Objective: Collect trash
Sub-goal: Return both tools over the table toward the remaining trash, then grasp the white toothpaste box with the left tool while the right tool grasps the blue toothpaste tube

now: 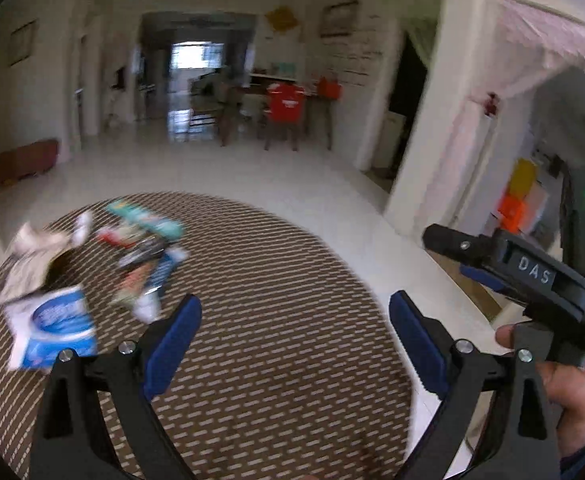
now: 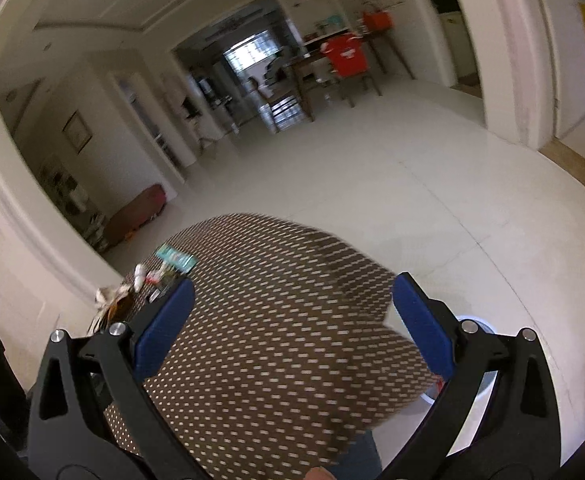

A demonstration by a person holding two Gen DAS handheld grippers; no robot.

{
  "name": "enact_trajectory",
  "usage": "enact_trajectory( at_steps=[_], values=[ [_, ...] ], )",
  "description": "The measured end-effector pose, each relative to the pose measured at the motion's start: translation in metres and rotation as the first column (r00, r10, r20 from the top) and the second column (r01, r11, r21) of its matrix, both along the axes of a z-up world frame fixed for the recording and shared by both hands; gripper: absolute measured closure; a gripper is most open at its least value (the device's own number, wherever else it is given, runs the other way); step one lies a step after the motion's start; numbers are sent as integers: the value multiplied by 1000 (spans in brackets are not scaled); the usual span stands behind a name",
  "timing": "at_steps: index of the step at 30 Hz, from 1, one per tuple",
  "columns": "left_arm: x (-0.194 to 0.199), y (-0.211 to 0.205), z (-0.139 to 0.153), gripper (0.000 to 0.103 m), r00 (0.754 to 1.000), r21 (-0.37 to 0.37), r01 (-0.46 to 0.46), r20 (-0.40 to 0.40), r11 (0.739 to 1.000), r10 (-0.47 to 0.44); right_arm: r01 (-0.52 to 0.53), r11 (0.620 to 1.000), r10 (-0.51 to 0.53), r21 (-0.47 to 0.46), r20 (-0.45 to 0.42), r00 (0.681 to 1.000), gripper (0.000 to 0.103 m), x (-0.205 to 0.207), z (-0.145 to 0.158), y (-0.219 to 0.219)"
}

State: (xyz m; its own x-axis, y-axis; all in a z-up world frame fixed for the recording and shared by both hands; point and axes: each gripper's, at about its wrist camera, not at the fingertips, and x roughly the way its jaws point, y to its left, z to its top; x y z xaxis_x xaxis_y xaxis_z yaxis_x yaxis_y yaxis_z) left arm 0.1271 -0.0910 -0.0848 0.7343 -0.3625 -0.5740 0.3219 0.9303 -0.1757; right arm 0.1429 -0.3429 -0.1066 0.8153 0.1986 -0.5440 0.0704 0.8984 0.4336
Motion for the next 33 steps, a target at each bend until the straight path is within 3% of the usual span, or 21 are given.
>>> enact_trajectory(
  at_steps=[2,5,9,14,17,20,23,24,26,27,28,29,33],
  values=[
    [-2,32,-8,10,998,-23,-57,-20,998,57,-34,999,34,-5,-2,999,6,9,-1,18],
    [-9,69,-18,10,987,6,-160,-23,987,160,-77,997,77,-15,-9,997,6,17,-4,44],
    [-11,129,-29,10,952,30,-303,-43,952,304,-133,991,133,-25,-26,991,6,33,-11,76],
    [-12,185,-42,10,907,73,-409,-76,909,414,-189,981,186,-51,-50,981,6,46,-16,119],
    [-6,209,-54,10,887,71,-442,-118,894,447,-211,976,207,-58,-63,976,6,53,-21,134],
    [1,223,-66,10,872,23,-453,-198,891,448,-233,970,228,-72,-77,971,6,60,-27,149],
    [15,232,-78,11,869,-52,-442,-273,896,413,-249,965,241,-87,-90,966,6,66,-30,160],
    [18,232,-77,12,871,-53,-443,-261,895,416,-257,962,248,-96,-98,964,6,70,-32,164],
    [25,233,-78,23,879,-89,-431,-267,898,396,-271,956,258,-111,-121,959,6,77,-37,173],
    [29,234,-78,42,880,-108,-427,-278,898,385,-278,953,262,-120,-134,956,6,83,-40,177],
    [33,233,-79,49,881,-117,-420,-288,900,374,-283,951,265,-126,-142,954,6,87,-42,181],
    [37,232,-80,62,884,-131,-413,-294,901,363,-287,948,267,-134,-149,952,6,91,-44,185],
    [47,226,-82,80,892,-185,-406,-291,895,345,-304,936,273,-177,-183,945,6,116,-51,207]
  ],
)
